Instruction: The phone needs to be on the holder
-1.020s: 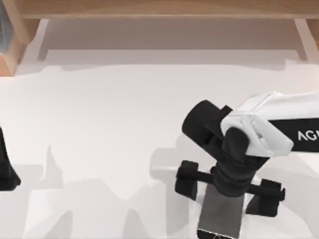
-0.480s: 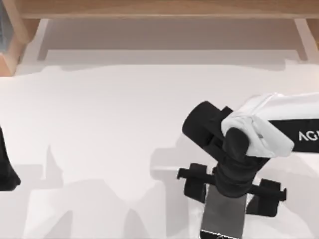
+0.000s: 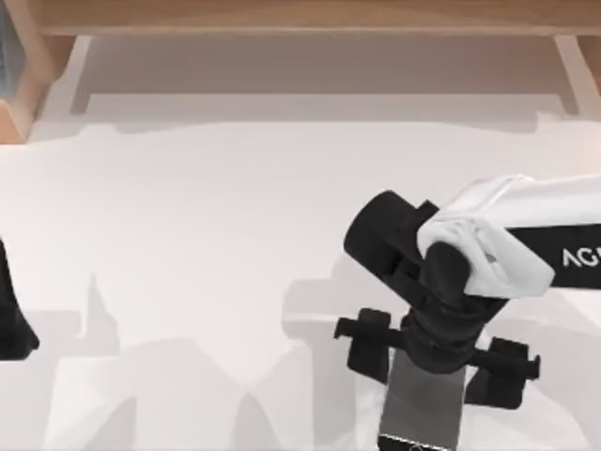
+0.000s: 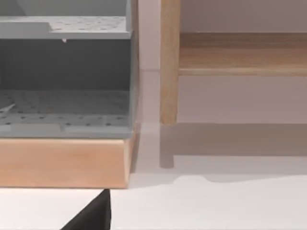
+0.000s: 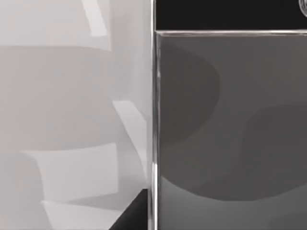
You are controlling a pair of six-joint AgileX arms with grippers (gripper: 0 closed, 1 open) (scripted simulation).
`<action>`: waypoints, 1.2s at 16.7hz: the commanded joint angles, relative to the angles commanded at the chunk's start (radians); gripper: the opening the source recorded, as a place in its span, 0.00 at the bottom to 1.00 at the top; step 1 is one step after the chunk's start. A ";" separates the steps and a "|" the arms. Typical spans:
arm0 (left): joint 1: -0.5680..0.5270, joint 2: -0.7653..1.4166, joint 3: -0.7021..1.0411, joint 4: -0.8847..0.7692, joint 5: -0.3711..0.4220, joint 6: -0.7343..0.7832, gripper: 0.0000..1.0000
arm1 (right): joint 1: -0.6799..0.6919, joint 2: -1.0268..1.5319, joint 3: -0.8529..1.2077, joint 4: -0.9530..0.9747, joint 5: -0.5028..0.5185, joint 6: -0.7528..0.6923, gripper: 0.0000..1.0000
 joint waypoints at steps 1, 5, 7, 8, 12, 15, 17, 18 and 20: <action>0.000 0.000 0.000 0.000 0.000 0.000 1.00 | 0.000 0.000 0.000 0.000 0.000 0.000 0.00; 0.000 0.000 0.000 0.000 0.000 0.000 1.00 | 0.000 0.000 0.000 0.000 0.000 0.000 0.00; 0.000 0.000 0.000 0.000 0.000 0.000 1.00 | -0.002 -0.045 0.017 -0.051 0.016 -0.011 0.00; 0.000 0.000 0.000 0.000 0.000 0.000 1.00 | -0.002 -0.050 0.023 -0.064 0.016 -0.011 0.00; 0.000 0.000 0.000 0.000 0.000 0.000 1.00 | -0.002 -0.074 0.045 -0.115 0.015 -0.012 0.00; 0.000 0.000 0.000 0.000 0.000 0.000 1.00 | -0.002 -0.083 0.052 -0.125 0.016 -0.013 0.00; 0.000 0.000 0.000 0.000 0.000 0.000 1.00 | -0.002 -0.078 0.049 -0.123 0.015 -0.011 0.00; 0.000 0.000 0.000 0.000 0.000 0.000 1.00 | -0.009 -0.086 0.056 -0.117 0.016 -0.018 0.00; 0.000 0.000 0.000 0.000 0.000 0.000 1.00 | -0.043 -0.123 0.077 -0.086 0.019 -0.058 0.00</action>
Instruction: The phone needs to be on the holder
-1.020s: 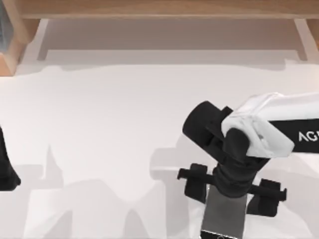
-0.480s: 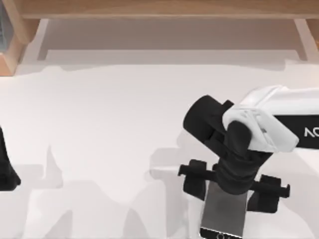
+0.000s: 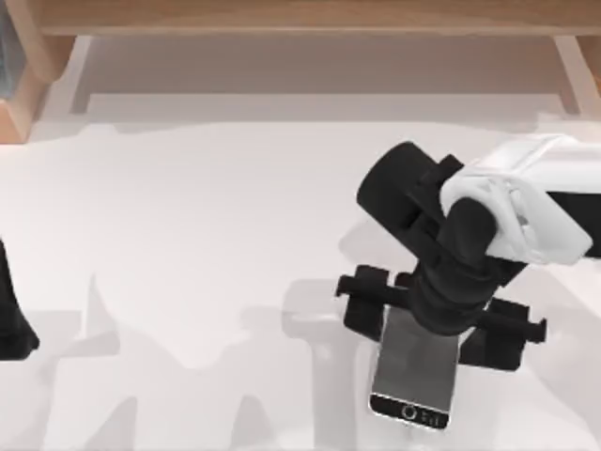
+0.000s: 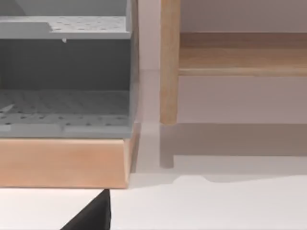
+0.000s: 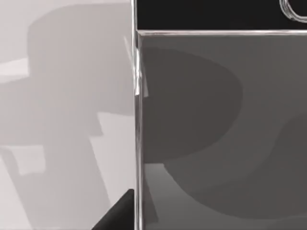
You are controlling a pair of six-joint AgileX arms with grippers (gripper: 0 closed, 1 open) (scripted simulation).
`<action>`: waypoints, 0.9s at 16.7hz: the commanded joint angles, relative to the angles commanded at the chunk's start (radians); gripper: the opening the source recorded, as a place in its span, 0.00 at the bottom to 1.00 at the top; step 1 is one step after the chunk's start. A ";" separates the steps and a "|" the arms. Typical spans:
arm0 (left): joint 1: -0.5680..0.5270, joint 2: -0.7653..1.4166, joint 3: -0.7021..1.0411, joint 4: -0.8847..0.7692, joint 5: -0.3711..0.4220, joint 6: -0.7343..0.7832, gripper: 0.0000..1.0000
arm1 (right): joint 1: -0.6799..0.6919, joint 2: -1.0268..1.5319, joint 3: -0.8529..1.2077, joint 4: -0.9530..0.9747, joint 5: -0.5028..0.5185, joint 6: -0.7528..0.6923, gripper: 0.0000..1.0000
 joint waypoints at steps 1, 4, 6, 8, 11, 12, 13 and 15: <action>0.000 0.000 0.000 0.000 0.000 0.000 1.00 | -0.029 -0.027 0.006 0.024 0.002 -0.034 0.00; 0.000 0.000 0.000 0.000 0.000 0.000 1.00 | -0.146 -0.128 0.009 0.117 0.007 -0.165 0.00; 0.000 0.000 0.000 0.000 0.000 0.000 1.00 | -0.229 -0.199 0.004 0.184 0.006 -0.254 0.00; 0.000 0.000 0.000 0.000 0.000 0.000 1.00 | -0.298 -0.261 -0.002 0.246 0.003 -0.328 0.00; 0.000 0.000 0.000 0.000 0.000 0.000 1.00 | -0.394 -0.341 -0.016 0.336 -0.003 -0.432 0.00; 0.000 0.000 0.000 0.000 0.000 0.000 1.00 | -0.426 -0.366 -0.022 0.366 -0.005 -0.467 0.00; 0.000 0.000 0.000 0.000 0.000 0.000 1.00 | -0.457 -0.389 -0.031 0.395 -0.007 -0.500 0.00; 0.000 0.000 0.000 0.000 0.000 0.000 1.00 | -0.521 -0.431 -0.051 0.453 -0.010 -0.562 0.00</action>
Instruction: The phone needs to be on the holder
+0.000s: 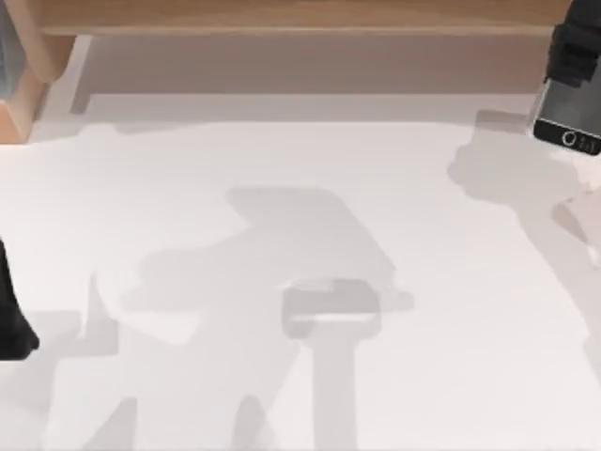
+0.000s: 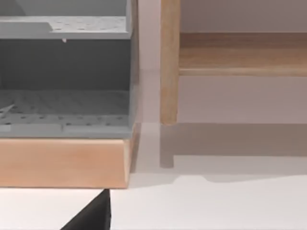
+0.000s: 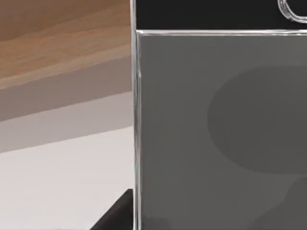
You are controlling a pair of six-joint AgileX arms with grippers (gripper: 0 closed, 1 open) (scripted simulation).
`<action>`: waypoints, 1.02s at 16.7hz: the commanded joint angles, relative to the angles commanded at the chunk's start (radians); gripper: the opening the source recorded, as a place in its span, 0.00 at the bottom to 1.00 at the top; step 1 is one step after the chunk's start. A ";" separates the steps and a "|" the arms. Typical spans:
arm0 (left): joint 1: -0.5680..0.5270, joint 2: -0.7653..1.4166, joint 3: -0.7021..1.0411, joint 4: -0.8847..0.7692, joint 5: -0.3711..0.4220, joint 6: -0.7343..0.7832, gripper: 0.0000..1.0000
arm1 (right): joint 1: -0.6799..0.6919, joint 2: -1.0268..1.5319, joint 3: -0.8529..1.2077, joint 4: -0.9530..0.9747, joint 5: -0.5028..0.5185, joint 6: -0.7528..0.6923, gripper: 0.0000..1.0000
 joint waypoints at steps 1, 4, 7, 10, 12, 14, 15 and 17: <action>0.000 0.000 0.000 0.000 0.000 0.000 1.00 | -0.032 -0.019 -0.012 0.028 0.000 -0.029 0.00; 0.000 0.000 0.000 0.000 0.000 0.000 1.00 | -0.126 -0.066 -0.059 0.108 0.005 -0.113 0.00; 0.000 0.000 0.000 0.000 0.000 0.000 1.00 | -0.192 -0.103 -0.117 0.184 -0.002 -0.198 0.00; 0.000 0.000 0.000 0.000 0.000 0.000 1.00 | -0.247 -0.134 -0.184 0.252 -0.014 -0.265 0.00; 0.000 0.000 0.000 0.000 0.000 0.000 1.00 | -0.288 -0.151 -0.229 0.292 -0.014 -0.295 0.00; 0.000 0.000 0.000 0.000 0.000 0.000 1.00 | -0.328 -0.167 -0.269 0.329 -0.011 -0.324 0.00; 0.000 0.000 0.000 0.000 0.000 0.000 1.00 | -0.345 -0.174 -0.294 0.347 -0.012 -0.340 0.00; 0.000 0.000 0.000 0.000 0.000 0.000 1.00 | -0.373 -0.189 -0.356 0.378 -0.014 -0.374 0.00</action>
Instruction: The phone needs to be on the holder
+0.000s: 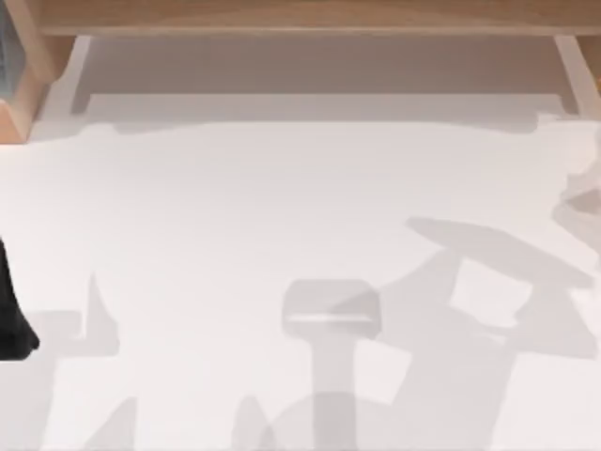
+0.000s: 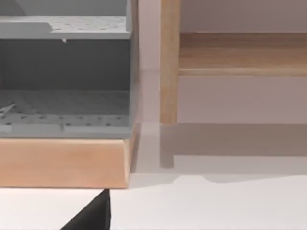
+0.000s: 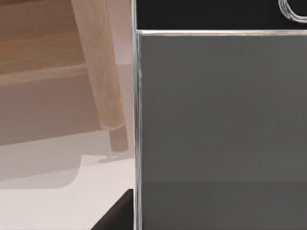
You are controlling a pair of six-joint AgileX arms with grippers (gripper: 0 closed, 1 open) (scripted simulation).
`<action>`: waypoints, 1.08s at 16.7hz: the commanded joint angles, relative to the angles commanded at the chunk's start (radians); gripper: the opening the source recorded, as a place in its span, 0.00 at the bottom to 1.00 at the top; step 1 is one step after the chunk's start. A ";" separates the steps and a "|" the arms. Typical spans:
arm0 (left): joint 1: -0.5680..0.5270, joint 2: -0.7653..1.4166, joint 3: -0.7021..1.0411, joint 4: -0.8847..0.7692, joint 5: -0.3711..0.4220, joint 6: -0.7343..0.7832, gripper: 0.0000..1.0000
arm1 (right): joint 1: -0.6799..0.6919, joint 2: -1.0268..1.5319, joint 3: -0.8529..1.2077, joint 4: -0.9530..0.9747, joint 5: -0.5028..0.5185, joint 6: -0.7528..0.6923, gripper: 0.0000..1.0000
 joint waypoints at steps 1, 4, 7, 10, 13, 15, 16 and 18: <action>0.000 0.000 0.000 0.000 0.000 0.000 1.00 | -0.010 -0.008 -0.033 0.012 -0.002 -0.015 0.00; 0.000 0.000 0.000 0.000 0.000 0.000 1.00 | -0.025 -0.032 -0.113 0.037 -0.010 -0.050 0.00; 0.000 0.000 0.000 0.000 0.000 0.000 1.00 | -0.027 -0.043 -0.136 0.044 -0.013 -0.063 0.00; 0.000 0.000 0.000 0.000 0.000 0.000 1.00 | -0.027 -0.043 -0.136 0.044 -0.013 -0.063 0.00; 0.000 0.000 0.000 0.000 0.000 0.000 1.00 | -0.023 -0.033 -0.136 0.043 -0.011 -0.055 0.00; 0.000 0.000 0.000 0.000 0.000 0.000 1.00 | -0.023 -0.017 -0.133 0.049 -0.002 -0.046 0.00; 0.000 0.000 0.000 0.000 0.000 0.000 1.00 | -0.022 -0.004 -0.126 0.057 0.004 -0.045 0.00; 0.000 0.000 0.000 0.000 0.000 0.000 1.00 | -0.019 0.031 -0.105 0.081 0.016 -0.052 0.00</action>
